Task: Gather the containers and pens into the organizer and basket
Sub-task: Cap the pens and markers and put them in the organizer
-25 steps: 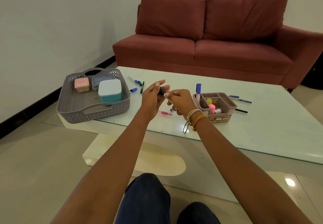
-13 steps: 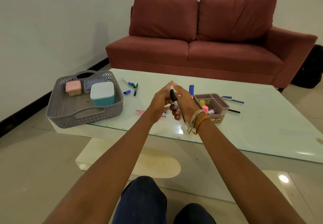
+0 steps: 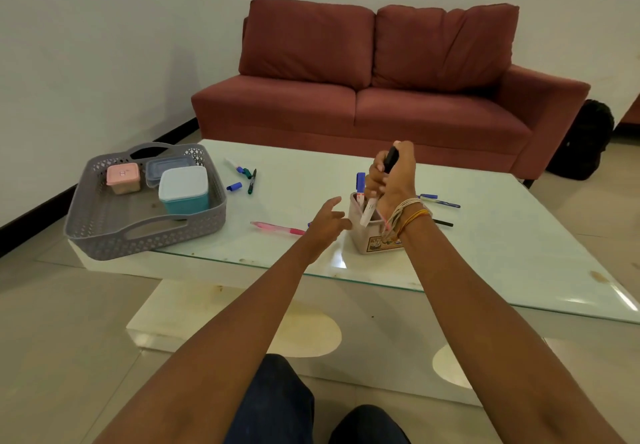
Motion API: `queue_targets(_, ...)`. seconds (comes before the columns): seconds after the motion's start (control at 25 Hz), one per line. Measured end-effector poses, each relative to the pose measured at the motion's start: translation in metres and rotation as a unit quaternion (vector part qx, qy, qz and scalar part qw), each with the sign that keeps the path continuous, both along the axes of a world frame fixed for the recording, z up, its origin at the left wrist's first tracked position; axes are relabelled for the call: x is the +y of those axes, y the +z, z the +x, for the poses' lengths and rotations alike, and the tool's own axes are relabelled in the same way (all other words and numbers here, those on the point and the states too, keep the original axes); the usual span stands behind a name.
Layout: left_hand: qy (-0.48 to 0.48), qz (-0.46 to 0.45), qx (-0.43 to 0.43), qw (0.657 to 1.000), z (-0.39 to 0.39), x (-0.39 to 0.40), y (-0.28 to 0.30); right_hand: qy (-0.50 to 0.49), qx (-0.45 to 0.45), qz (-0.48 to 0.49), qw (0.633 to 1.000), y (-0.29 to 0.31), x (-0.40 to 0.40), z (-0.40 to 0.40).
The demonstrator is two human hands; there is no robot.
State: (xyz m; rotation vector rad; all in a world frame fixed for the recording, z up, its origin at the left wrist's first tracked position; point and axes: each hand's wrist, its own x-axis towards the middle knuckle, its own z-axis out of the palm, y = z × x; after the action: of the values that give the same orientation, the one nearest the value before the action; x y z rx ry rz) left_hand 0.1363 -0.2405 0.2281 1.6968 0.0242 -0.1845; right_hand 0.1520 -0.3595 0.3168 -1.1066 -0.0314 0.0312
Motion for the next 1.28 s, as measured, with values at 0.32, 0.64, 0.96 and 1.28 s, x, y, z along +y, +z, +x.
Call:
queue_targets(0.32, -0.032, 0.062, -0.035, 0.997, 0.009, -0.011, -0.019, -0.050, -0.036, -0.139, 0.988, -0.016, 0.005, 0.035)
queue_targets(0.64, 0.214, 0.091, -0.199, 0.952, 0.003, 0.038, -0.027, -0.168, -0.096, -0.335, 0.922, -0.033, 0.007, 0.037)
queue_targets(0.96, 0.169, 0.355, -0.179, 0.902, 0.001, 0.125, -0.054, -0.152, -0.288, -0.383, 0.864, -0.046, 0.065, 0.014)
queue_targets(1.28, 0.217, 0.385, -0.201, 0.874, 0.003, 0.137, -0.063, 0.053, -0.088, -0.667, 0.738, -0.113, 0.072, 0.035)
